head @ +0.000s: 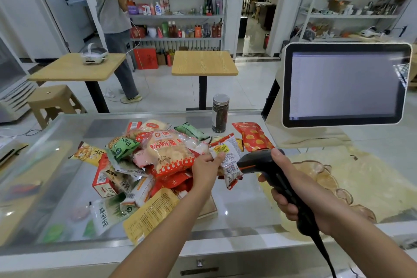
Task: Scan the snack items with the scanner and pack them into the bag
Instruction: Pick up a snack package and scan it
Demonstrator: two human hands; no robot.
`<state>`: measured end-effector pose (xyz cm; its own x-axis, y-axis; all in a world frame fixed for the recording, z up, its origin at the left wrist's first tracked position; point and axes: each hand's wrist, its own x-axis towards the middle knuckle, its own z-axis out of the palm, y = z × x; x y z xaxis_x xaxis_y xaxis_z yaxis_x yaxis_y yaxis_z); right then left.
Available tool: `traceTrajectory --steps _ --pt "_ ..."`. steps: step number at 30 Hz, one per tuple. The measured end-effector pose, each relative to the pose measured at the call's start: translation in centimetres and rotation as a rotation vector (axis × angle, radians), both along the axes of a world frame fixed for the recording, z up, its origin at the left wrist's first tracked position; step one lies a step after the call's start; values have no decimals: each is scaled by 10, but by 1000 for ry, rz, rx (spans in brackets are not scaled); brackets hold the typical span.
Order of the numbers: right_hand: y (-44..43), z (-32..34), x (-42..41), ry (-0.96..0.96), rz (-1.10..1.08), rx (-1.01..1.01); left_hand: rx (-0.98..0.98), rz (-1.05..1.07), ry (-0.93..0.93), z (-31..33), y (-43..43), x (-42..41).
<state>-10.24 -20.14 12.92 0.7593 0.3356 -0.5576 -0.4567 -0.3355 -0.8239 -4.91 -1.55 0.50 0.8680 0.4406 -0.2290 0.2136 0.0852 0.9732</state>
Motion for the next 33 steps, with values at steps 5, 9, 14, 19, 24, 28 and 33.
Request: traceTrajectory --steps 5,9,14,19,24,28,33 --pt "4 7 -1 -34 -15 6 -215 2 -27 19 3 11" --pt "6 11 -1 -47 -18 17 -447 -53 -18 29 16 16" --pt "12 12 1 -66 -18 43 -913 -217 -13 36 28 15" --pt "20 14 3 -59 -8 74 -1075 -285 -72 26 26 20" --pt "23 17 5 -49 16 85 -939 -289 -195 24 26 28" --pt "23 22 6 -26 16 112 -857 -321 -239 26 27 31" --pt "23 26 8 -22 12 129 -777 -338 -258 29 26 32"
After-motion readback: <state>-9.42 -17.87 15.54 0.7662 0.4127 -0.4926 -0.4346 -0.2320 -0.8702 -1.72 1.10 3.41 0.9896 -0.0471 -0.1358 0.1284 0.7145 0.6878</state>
